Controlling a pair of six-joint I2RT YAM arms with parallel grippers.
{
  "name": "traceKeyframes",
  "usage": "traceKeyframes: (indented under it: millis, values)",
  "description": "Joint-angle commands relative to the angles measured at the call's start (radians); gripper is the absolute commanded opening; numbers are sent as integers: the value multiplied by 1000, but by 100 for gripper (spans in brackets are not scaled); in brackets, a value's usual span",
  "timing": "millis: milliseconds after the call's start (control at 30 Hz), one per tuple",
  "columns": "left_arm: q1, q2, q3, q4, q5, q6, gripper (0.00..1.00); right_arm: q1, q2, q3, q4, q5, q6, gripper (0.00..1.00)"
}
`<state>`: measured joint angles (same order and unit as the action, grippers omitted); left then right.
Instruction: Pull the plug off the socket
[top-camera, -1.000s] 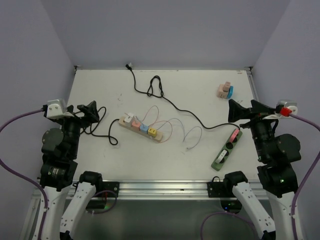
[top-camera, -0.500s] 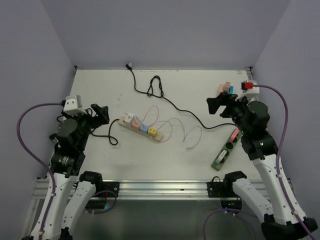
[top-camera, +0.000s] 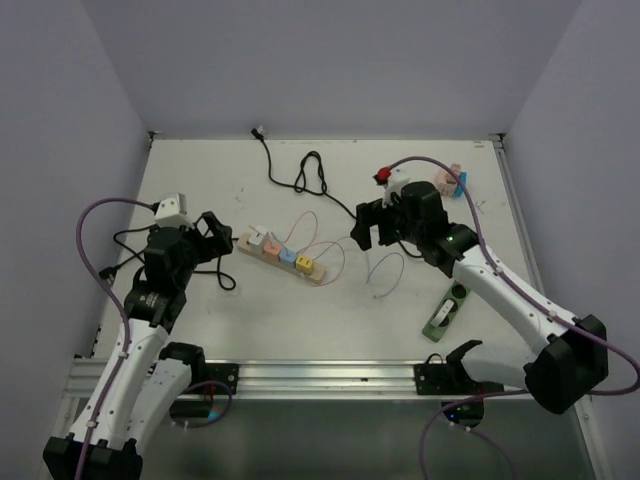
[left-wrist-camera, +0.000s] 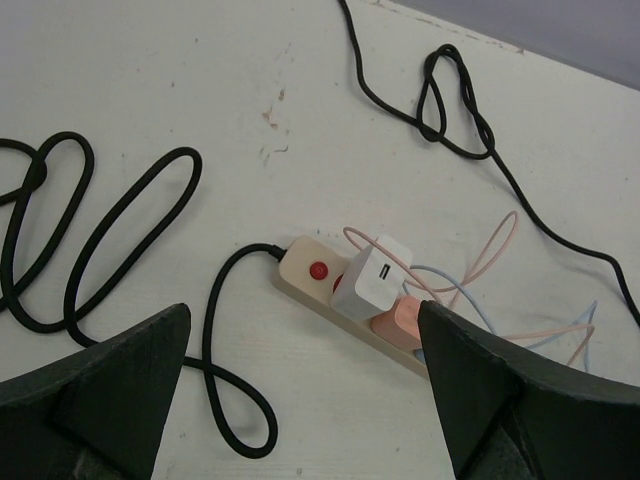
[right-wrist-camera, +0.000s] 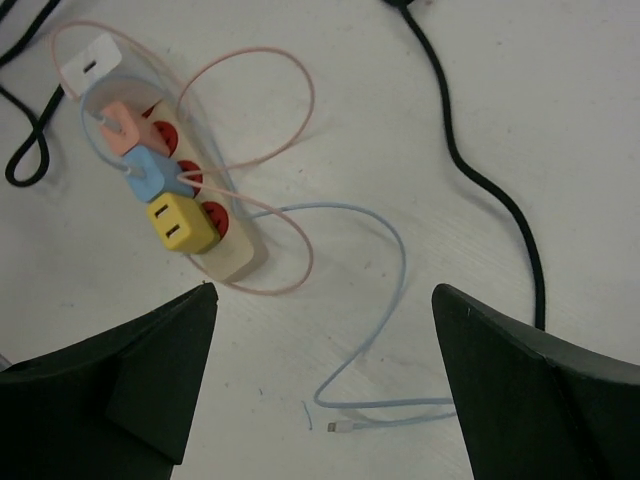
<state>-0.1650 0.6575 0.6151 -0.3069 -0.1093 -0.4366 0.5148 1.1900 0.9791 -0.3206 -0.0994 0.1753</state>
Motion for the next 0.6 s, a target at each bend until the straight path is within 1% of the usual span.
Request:
traceKeyframes:
  millis: [0, 33, 133, 233, 267, 333, 400, 467, 500, 567]
  values:
    - [-2, 27, 9, 34, 10, -22, 100, 114, 65, 66, 26, 53, -77, 90]
    - [-2, 30, 8, 28, 8, -28, 100, 138, 81, 69, 34, 76, -79, 84]
    - [-2, 44, 2, 20, 19, -31, 100, 243, 149, 96, 60, 96, -105, 75]
    - [-1, 67, 6, 17, 34, -36, 100, 318, 227, 124, 64, 147, -138, 69]
    - [-1, 80, 9, 15, 39, -37, 100, 333, 250, 139, 69, 170, -142, 65]
    - [-1, 97, 14, 15, 59, -47, 100, 373, 305, 154, 72, 178, -155, 61]
    - [-2, 126, 15, 20, 86, -51, 100, 392, 354, 168, 90, 188, -168, 56]
    - [-2, 160, 20, 17, 154, -57, 100, 407, 384, 182, 104, 190, -168, 51]
    - [-5, 171, 26, 12, 192, -69, 99, 409, 413, 187, 112, 196, -198, 49]
    - [-13, 194, 32, 11, 221, -82, 99, 409, 437, 196, 129, 196, -209, 45]
